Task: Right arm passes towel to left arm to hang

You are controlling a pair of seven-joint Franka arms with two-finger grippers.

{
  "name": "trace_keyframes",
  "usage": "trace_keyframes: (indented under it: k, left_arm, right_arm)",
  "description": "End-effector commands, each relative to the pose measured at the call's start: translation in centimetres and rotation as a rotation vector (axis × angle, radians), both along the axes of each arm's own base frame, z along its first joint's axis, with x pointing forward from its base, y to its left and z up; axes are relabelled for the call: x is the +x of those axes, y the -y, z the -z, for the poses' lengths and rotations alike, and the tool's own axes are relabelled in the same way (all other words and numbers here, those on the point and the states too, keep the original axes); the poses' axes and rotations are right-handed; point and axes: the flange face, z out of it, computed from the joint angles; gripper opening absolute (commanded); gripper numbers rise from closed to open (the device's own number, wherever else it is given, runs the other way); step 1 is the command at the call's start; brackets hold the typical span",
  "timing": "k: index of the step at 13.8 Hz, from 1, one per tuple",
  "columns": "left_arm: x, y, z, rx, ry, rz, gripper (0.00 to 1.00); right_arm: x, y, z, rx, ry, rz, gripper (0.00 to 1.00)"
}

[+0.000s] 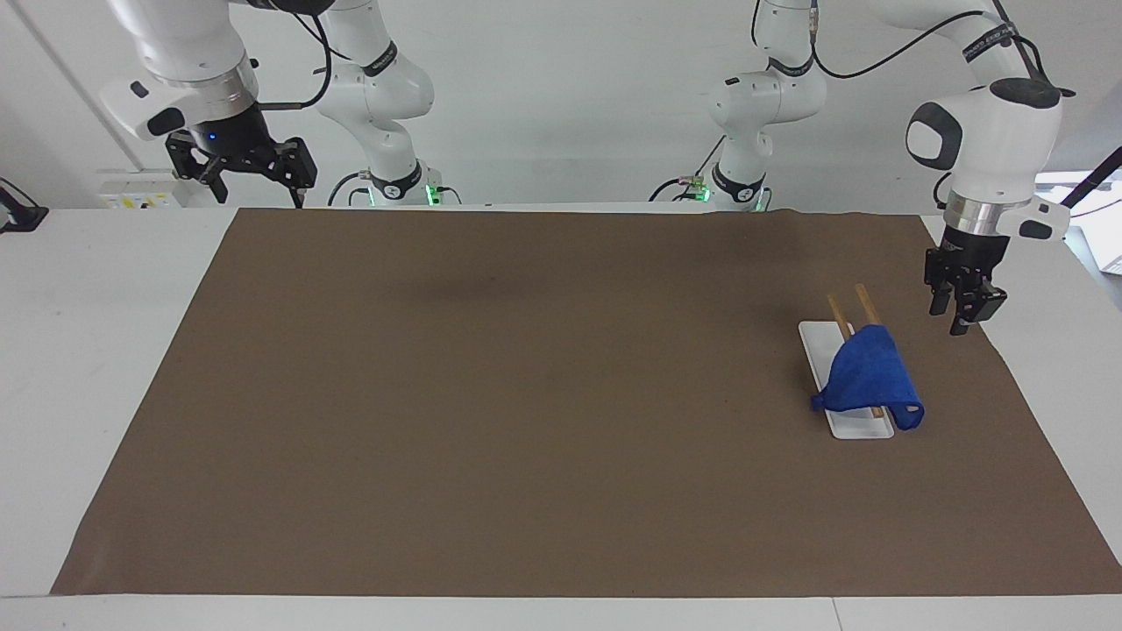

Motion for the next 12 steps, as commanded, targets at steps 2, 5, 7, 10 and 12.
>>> trace_keyframes:
  k: [2,5,7,10,12]
  left_arm:
    - [2.2,4.5,-5.9,0.005,0.012,0.068,0.99]
    - [3.2,8.6,-9.5,0.085,-0.145,0.314,1.0]
    - [3.2,9.9,-11.5,0.111,-0.236,0.538,1.0]
    - [2.4,10.8,-12.2,0.139,-0.359,0.918,1.0]
    - [1.6,10.5,-11.8,0.192,-0.42,1.248,1.0]
  right_arm:
    - [-0.4,-0.1,0.3,0.007,-0.002,-0.023,1.0]
    - [-0.4,-0.3,0.3,0.006,0.0,-0.029,1.0]
    - [-0.4,0.2,0.4,0.007,-0.005,-0.019,1.0]
    - [-0.6,0.7,0.5,0.009,-0.013,-0.009,1.0]
    - [-0.8,0.5,0.9,0.027,-0.027,-0.011,1.0]
